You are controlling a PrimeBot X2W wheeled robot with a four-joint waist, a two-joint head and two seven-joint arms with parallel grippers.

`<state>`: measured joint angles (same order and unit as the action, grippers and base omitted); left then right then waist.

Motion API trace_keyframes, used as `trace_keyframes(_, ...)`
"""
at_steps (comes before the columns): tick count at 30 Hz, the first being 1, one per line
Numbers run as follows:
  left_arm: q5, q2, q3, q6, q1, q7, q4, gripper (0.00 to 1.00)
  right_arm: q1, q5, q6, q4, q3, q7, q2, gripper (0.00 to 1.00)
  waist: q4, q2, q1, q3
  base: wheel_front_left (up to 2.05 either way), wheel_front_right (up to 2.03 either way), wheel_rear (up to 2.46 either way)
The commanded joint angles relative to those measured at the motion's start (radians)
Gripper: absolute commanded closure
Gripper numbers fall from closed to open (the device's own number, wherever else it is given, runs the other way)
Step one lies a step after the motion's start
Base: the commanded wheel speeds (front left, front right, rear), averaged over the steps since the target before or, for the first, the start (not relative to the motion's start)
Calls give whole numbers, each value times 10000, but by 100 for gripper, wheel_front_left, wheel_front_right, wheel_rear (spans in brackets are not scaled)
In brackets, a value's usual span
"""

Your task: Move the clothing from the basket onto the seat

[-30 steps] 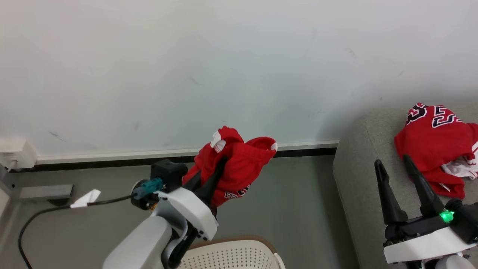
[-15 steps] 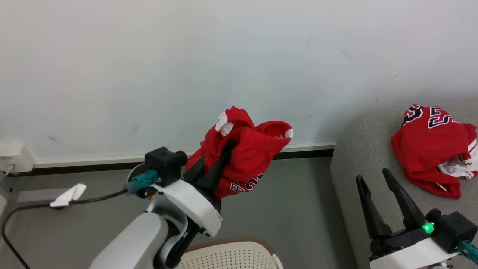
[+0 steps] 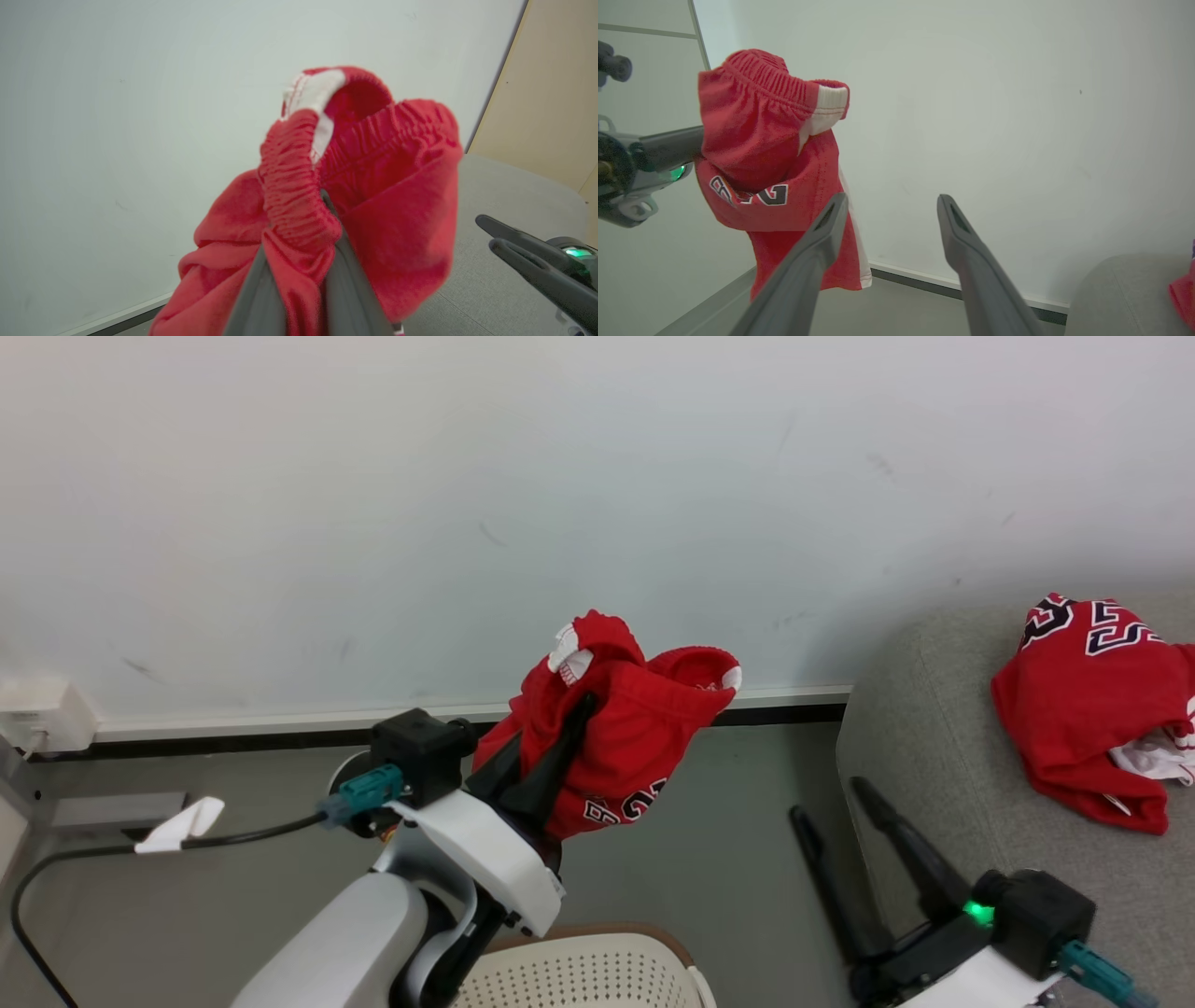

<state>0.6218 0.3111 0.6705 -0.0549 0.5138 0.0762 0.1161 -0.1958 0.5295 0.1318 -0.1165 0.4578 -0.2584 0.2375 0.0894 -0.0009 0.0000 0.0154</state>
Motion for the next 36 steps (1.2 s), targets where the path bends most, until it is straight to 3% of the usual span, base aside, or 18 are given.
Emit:
trace_keyframes(1,49,-1,-1,3,29,-3,16,100,-202,135,-23,127,308,-66,60,0,-17,0,0,-20,0,0,0)
trace_keyframes(7,45,-144,117,73,192,28,153,100,-811,634,-23,-22,1646,-56,130,0,-150,0,0,-118,0,0,0)
trace_keyframes(15,-84,-526,564,294,345,26,323,100,-1836,1315,-23,-947,2501,-46,-63,0,-615,0,0,-226,0,0,0)
trace_keyframes(26,-107,-1155,1279,693,476,-15,731,100,-2827,3574,-23,-3250,3601,-35,-323,0,-1578,0,0,-240,0,0,0)
trace_keyframes(36,-28,-1542,1688,902,528,-77,1100,100,-3878,5020,-23,-4076,5061,-44,-222,0,-2305,0,0,-176,0,0,0)
